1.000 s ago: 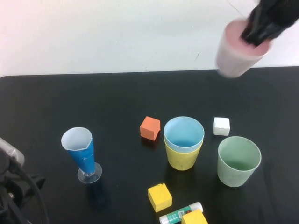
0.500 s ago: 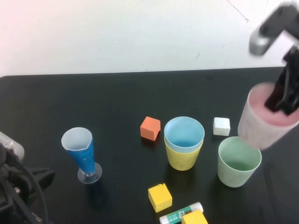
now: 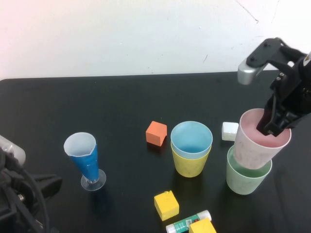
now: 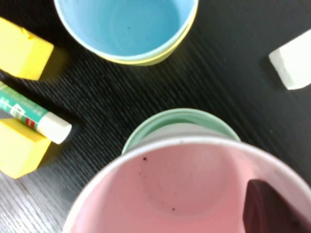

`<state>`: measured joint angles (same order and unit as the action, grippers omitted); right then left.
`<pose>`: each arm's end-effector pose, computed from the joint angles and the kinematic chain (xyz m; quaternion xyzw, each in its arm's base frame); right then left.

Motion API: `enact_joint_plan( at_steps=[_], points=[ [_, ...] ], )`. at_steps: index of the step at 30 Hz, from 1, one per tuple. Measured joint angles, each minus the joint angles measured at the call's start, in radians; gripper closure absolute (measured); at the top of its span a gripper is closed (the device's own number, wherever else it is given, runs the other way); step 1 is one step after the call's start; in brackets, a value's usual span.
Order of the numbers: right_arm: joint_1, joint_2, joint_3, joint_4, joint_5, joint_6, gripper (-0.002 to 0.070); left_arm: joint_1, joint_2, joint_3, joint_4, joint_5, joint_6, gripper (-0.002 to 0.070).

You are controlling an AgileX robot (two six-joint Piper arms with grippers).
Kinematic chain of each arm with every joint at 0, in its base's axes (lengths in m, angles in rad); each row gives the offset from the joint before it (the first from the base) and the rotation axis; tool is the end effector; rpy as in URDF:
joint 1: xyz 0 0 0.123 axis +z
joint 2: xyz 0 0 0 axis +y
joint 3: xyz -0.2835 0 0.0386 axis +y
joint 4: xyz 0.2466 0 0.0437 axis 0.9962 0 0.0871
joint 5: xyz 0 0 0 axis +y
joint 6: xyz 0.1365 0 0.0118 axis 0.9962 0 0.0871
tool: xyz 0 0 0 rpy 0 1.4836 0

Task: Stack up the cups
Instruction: Place the pink cup on the green cup, then pick up the green cup

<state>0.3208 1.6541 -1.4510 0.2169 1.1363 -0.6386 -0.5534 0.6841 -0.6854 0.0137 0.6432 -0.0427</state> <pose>0.3290 0.1375 0.2681 -0.4269 0.8843 0.0779 0.1722 0.1432 -0.0871 0.3038 0.2234 0.8446 -0.1369 0.4668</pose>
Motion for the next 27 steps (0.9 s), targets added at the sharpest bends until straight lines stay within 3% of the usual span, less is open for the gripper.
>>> enact_joint_plan(
  at_steps=[5,12,17,22,27],
  points=[
    [0.0,0.038,0.0,0.002,0.002,-0.015,0.0615,0.0,0.0,0.0,0.0,0.0,0.0,0.0676],
    [0.0,0.076,0.0,0.002,-0.002,-0.029,0.0401,0.0,0.0,0.0,0.002,0.0,0.002,0.0676],
    [0.0,0.145,0.0,0.002,-0.002,-0.037,0.0329,0.0,0.0,0.0,0.012,0.0,0.003,0.0676],
    [0.0,0.231,0.0,0.011,-0.002,-0.035,0.0353,0.0,0.0,0.0,0.016,0.0,0.003,0.0676],
    [0.0,0.252,0.0,0.022,-0.017,-0.034,0.0539,0.0,0.0,0.0,0.018,0.011,0.003,0.0676]
  ],
)
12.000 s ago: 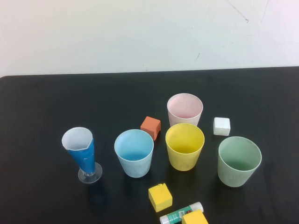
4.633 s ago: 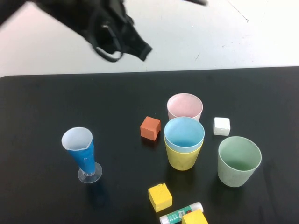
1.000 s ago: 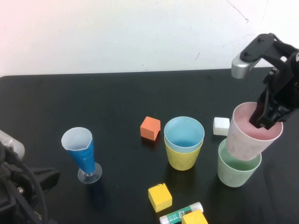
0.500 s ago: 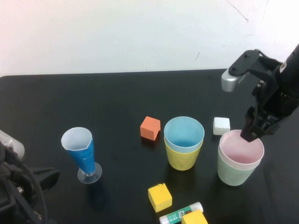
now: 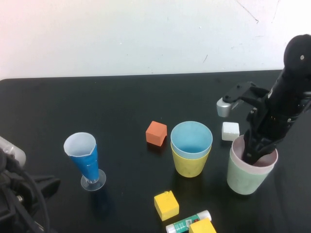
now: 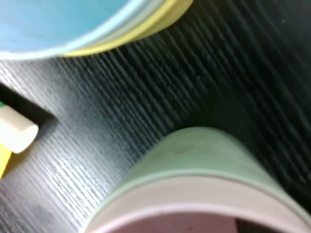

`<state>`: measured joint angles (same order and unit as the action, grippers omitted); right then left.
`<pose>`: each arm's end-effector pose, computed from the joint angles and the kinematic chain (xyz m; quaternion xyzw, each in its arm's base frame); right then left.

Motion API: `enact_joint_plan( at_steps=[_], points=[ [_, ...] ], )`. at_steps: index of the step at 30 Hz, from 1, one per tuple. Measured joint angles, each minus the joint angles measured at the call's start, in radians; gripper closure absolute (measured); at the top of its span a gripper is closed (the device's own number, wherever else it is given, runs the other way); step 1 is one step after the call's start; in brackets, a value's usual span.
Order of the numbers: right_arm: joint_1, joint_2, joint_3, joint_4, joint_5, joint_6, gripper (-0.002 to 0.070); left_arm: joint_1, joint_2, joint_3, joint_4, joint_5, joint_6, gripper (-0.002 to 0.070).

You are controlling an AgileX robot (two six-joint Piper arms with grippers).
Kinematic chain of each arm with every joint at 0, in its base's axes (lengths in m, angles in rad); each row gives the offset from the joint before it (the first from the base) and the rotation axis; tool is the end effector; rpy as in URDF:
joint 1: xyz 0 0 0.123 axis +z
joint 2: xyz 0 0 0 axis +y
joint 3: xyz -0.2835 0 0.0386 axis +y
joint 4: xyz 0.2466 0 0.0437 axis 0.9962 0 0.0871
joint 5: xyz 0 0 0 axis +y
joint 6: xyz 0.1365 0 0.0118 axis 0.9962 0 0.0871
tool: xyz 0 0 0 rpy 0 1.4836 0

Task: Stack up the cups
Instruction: Pick up the green cup, then place the green cup on the blue cup

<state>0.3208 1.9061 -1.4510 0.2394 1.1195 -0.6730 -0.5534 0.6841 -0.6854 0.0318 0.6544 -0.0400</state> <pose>0.3542 0.1485 0.1756 -0.4311 0.8947 0.1006 0.0599 0.1433 -0.0854 0.3026 0.2287 0.8460 -0.1269 0.4647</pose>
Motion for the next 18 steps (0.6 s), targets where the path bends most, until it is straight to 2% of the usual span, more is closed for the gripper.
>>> enact_joint_plan(
  at_steps=[2,6,12,18],
  points=[
    [0.0,0.0,-0.015,0.0,0.002,0.0,0.0608,0.0,0.0,0.0,0.0,0.003,0.002,0.0676],
    [0.0,-0.021,-0.084,0.0,0.03,0.025,0.0612,0.0,0.0,0.002,0.0,0.019,0.002,0.0676],
    [0.0,-0.069,-0.292,0.004,0.099,0.077,0.0615,0.0,0.0,0.006,0.0,0.042,0.002,0.0676],
    [0.005,-0.108,-0.454,0.167,0.113,0.049,0.0615,0.0,0.0,0.006,0.002,0.05,0.002,0.0676]
  ],
)
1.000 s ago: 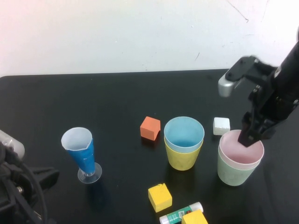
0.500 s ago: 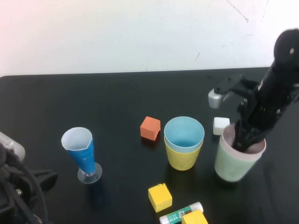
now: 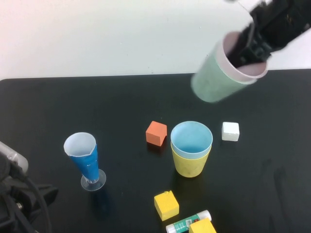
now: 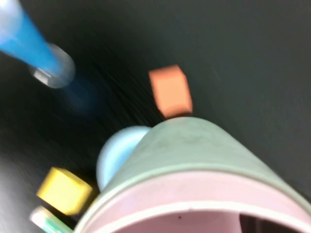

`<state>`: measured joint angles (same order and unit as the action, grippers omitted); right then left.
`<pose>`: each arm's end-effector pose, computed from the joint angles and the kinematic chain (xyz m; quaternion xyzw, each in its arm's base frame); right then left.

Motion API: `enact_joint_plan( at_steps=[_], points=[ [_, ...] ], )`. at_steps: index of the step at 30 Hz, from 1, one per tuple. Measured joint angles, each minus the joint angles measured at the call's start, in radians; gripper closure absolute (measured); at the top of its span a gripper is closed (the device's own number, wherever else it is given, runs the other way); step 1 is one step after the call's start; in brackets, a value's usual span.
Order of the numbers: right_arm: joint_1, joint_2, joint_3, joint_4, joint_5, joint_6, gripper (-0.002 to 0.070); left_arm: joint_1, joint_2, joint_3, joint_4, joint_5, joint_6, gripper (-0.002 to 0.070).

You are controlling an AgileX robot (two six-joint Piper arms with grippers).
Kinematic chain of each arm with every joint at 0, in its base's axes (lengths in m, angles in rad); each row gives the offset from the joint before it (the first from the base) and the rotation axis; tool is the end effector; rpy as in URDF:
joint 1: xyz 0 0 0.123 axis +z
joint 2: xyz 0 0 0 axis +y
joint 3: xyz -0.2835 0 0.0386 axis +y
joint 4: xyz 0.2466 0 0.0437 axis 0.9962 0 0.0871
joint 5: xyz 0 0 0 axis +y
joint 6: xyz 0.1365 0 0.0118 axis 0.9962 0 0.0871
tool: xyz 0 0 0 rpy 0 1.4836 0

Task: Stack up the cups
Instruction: Place the green cup on the blue cup

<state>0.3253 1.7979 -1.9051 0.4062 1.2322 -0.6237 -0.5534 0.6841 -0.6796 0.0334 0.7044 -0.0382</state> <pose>0.3716 0.1792 0.3526 -0.4188 0.8471 0.1606 0.2850 0.1400 -0.0830 0.2948 0.2327 0.8584 -0.1184 0.4415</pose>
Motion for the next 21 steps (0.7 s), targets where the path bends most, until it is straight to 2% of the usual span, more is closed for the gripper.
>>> enact_joint_plan(
  at_steps=[4,11,21],
  points=[
    [0.04,0.008,-0.02,0.037,0.009,-0.05,0.0616,0.0,0.0,0.0,0.0,0.002,0.0,0.0676],
    [0.124,0.128,-0.02,-0.019,0.012,-0.053,0.0618,0.0,0.0,0.0,0.0,0.005,0.0,0.0676],
    [0.147,0.231,-0.02,-0.155,0.009,0.001,0.0603,0.0,0.0,0.0,0.022,0.005,0.0,0.0676]
  ],
)
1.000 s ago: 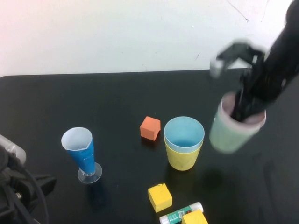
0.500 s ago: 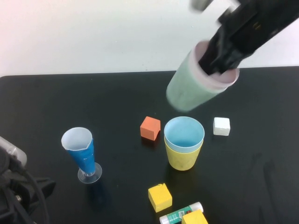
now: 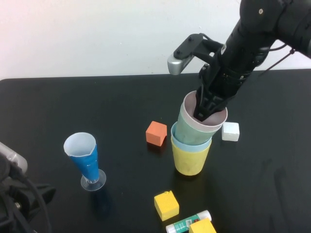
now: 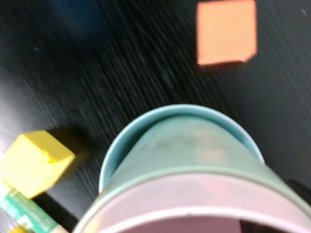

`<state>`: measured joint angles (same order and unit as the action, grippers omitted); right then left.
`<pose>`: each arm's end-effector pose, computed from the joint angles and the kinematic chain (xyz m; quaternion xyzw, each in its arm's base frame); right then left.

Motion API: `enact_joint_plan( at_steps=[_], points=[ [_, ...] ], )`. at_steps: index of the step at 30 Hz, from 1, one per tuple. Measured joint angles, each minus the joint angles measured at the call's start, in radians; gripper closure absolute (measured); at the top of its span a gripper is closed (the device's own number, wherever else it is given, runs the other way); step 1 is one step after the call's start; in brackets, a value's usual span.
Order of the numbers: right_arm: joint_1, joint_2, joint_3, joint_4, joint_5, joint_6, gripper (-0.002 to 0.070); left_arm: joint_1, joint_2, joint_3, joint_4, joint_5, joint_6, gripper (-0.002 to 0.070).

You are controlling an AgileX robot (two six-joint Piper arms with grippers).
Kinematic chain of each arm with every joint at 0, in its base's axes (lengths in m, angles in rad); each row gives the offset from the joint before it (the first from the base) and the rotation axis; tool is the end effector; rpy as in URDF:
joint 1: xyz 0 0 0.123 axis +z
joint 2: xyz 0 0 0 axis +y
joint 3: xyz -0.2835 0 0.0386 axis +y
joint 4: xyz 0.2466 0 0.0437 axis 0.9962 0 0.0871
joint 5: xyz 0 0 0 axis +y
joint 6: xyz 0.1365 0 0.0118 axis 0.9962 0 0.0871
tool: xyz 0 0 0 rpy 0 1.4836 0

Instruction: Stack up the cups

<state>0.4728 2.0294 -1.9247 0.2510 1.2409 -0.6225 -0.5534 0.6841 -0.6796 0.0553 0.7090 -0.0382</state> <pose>0.3877 0.2345 0.2515 -0.4918 0.8480 0.1114 0.1631 0.1408 -0.0812 0.2944 0.2369 0.8582 -0.1081 0.4424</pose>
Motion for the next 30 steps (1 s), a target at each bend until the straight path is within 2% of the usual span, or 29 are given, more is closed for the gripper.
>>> enact_joint_plan(
  at_steps=[5,10,14,17,20,25,30],
  points=[
    [0.0,0.0,0.0,-0.013,0.0,0.004,0.0538,0.0,0.0,0.0,0.007,0.0,0.0,0.0676],
    [0.001,0.0,0.0,-0.013,-0.004,0.025,0.0398,0.0,0.0,0.0,0.011,0.0,0.0,0.0676],
    [0.001,-0.004,-0.011,-0.013,-0.003,0.048,0.0381,0.0,0.0,0.0,0.011,0.0,0.0,0.0676],
    [0.001,-0.038,-0.01,-0.013,-0.003,0.05,0.0417,0.0,-0.007,0.002,0.011,0.0,-0.004,0.0676],
    [0.001,-0.106,-0.005,0.032,-0.003,0.023,0.0493,0.0,-0.042,0.017,0.011,-0.012,-0.033,0.0676],
    [0.001,-0.289,0.1,0.247,-0.004,-0.148,0.064,0.0,-0.195,0.1,0.014,-0.056,-0.092,0.0676],
    [0.002,-0.487,0.272,0.426,-0.009,-0.316,0.0672,0.0,-0.404,0.18,0.064,-0.073,-0.155,0.0676]
  ],
)
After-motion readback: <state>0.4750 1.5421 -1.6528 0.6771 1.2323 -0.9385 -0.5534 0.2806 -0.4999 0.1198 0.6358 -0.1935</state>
